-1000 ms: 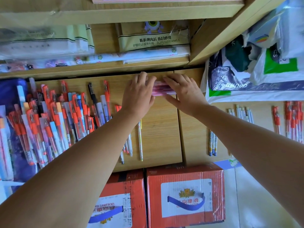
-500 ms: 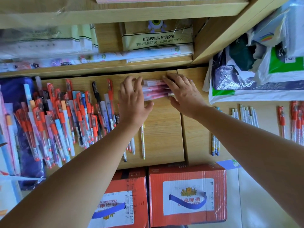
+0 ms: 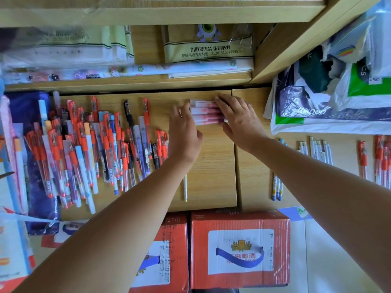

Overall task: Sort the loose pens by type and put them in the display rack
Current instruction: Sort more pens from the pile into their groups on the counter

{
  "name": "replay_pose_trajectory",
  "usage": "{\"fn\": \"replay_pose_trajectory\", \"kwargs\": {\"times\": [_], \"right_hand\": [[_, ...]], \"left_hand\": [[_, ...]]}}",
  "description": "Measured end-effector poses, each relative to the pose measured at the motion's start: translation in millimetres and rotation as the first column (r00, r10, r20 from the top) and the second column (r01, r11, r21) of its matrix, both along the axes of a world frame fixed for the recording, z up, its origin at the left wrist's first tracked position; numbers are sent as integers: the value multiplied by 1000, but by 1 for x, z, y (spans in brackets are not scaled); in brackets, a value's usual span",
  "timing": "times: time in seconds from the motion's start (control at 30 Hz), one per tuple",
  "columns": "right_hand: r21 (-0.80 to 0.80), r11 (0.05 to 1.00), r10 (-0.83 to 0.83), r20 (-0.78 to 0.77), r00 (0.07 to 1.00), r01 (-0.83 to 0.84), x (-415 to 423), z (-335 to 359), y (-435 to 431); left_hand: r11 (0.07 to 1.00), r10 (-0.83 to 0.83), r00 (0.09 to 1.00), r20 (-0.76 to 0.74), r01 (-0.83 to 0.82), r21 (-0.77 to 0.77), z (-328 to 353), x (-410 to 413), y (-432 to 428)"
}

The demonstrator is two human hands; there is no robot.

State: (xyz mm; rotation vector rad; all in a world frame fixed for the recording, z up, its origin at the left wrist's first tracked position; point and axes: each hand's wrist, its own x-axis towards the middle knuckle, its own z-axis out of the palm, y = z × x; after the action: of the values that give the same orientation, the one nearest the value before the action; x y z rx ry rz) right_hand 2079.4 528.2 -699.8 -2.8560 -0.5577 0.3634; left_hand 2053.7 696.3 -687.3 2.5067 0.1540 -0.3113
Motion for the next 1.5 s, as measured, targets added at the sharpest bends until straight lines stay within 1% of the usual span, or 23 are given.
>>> {"fn": "replay_pose_trajectory", "kwargs": {"times": [0.1,0.2,0.27,0.37,0.4,0.43,0.5,0.53,0.63,0.7,0.77,0.87,0.93,1.07,1.17,1.37,1.5], "right_hand": [[0,1000,0,7,1000,0,0,5,2],[20,1000,8,37,999,-8,-2,14,7],[43,999,31,59,998,-33,-3,23,16],[125,990,45,102,994,-58,-8,37,40],[164,985,36,75,997,-48,-10,42,50],[207,978,22,17,1000,-25,-13,47,61],[268,962,-6,-142,990,44,-23,55,85],[266,962,-8,-202,979,62,-29,57,97],[191,982,43,-298,954,15,-49,57,132],[147,989,31,-321,947,17,-61,53,155],[128,987,-50,-321,946,96,-70,45,176],[-22,974,-220,-318,922,225,-80,39,199],[-97,954,-300,-296,907,284,-87,39,206],[-187,922,-379,-255,889,339,-96,42,216],[-224,900,-426,-257,868,375,-96,42,224],[-276,863,-499,-339,798,423,-89,36,235],[-259,862,-505,-362,783,436,-88,35,235]], "left_hand": [[999,-27,1000,-4,27,37,4,-1,11],[995,-56,998,41,52,90,11,-6,22],[995,-55,995,83,48,87,17,-14,32],[998,-12,993,116,4,68,31,-34,53],[998,-3,994,113,-5,69,35,-43,63],[997,5,994,108,-14,82,38,-52,73],[991,36,995,94,-48,128,42,-71,95],[986,57,995,77,-68,151,42,-80,106],[961,87,996,35,-94,261,41,-103,137],[946,79,997,-4,-74,317,41,-113,154],[951,42,996,-82,-14,308,42,-121,171],[956,-69,988,-135,104,273,36,-130,193],[956,-128,984,-121,155,250,33,-133,202],[956,-171,983,-66,182,230,29,-130,211],[954,-193,980,-48,199,224,30,-126,215],[944,-220,975,-32,221,244,25,-118,221],[948,-221,975,5,214,235,23,-117,223]]}}
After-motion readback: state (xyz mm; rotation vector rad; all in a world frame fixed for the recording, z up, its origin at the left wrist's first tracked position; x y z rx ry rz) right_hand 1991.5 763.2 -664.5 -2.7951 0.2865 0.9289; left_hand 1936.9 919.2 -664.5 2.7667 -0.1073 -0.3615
